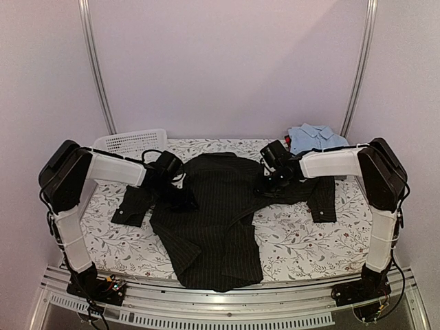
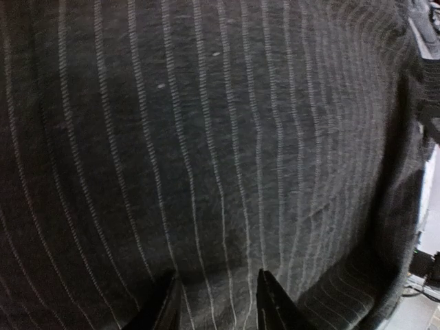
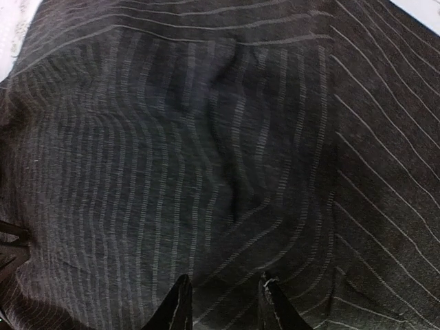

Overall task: Fold and stack the long sleeve shirts
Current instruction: Flatten out the crumpled shirt at the center of the board.

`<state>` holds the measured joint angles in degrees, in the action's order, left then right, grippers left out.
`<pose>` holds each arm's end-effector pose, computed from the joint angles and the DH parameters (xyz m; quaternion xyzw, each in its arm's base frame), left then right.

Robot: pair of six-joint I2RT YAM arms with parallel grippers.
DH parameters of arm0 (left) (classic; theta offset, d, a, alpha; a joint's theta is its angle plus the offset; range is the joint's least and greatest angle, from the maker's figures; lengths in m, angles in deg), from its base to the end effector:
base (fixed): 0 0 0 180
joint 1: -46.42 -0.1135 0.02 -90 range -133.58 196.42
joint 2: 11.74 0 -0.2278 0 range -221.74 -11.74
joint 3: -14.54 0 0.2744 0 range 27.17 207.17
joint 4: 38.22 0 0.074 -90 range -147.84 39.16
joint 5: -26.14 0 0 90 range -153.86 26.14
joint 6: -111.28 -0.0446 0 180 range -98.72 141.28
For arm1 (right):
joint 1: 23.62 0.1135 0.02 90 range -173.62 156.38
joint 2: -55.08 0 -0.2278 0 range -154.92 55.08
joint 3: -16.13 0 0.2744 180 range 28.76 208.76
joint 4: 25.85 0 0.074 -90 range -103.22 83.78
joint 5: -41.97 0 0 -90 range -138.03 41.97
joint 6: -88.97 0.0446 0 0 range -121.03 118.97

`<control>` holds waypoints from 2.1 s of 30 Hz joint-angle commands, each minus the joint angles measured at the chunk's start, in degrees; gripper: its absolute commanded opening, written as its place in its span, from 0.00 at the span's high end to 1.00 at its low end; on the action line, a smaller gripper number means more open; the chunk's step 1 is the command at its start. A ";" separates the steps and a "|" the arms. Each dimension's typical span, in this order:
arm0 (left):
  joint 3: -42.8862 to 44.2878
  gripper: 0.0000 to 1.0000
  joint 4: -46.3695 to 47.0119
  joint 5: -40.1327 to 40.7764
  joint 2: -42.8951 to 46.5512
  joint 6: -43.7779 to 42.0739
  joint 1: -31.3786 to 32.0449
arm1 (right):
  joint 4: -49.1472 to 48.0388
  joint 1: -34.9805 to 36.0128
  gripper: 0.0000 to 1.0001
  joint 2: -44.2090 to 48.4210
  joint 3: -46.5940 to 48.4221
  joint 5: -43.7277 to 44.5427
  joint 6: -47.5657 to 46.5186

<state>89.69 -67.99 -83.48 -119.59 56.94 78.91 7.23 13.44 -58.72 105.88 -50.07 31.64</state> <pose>0.3077 -0.2137 0.0792 0.0141 0.9578 -0.2684 0.1015 0.3397 0.2585 0.1105 -0.0418 0.9581 0.1757 0.2223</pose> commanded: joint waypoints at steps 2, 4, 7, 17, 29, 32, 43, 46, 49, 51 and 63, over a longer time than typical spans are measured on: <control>2.81 0.63 2.71 2.53 -5.65 0.96 -1.33 | -2.92 -4.29 0.69 0.14 -6.30 -0.36 -0.48; 2.58 0.63 3.65 2.57 -6.88 1.32 -1.76 | -4.05 -5.61 0.68 1.02 -8.38 -0.63 -0.33; 3.86 0.63 3.94 2.00 -9.19 1.11 -2.36 | -4.33 -8.26 0.69 0.05 -7.48 -1.68 -1.00; 15.07 0.62 -0.01 1.16 -15.55 -1.93 -5.53 | -0.63 -13.57 0.65 -8.85 5.55 -1.09 -8.00; 15.71 0.51 -3.25 -0.08 -3.09 -4.13 -3.06 | 7.17 -9.74 0.52 -0.90 11.59 5.47 -13.10; 13.76 0.51 -5.02 0.13 0.49 -4.64 0.07 | 8.46 -5.20 0.51 2.58 11.06 5.68 -13.20; 5.01 0.55 -14.41 3.34 8.46 -5.42 13.20 | 6.62 14.02 0.49 8.64 4.06 0.59 -4.72; 3.20 0.55 -16.20 5.15 10.67 -4.82 16.16 | 7.51 17.94 0.49 7.83 4.26 1.68 -2.90; 3.44 0.55 -20.88 10.96 11.31 -4.72 19.20 | 8.21 19.76 0.49 7.46 3.50 4.46 -1.61; 3.98 0.54 -23.77 13.86 11.23 -3.63 21.64 | 8.10 20.62 0.49 7.84 2.78 5.07 -1.00; 6.71 0.49 -30.73 25.67 4.92 3.34 31.14 | 7.71 23.51 0.49 11.61 -1.70 9.76 2.16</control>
<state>94.21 -95.09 -64.35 -112.16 57.53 108.53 14.99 35.86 -50.78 105.84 -42.77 31.88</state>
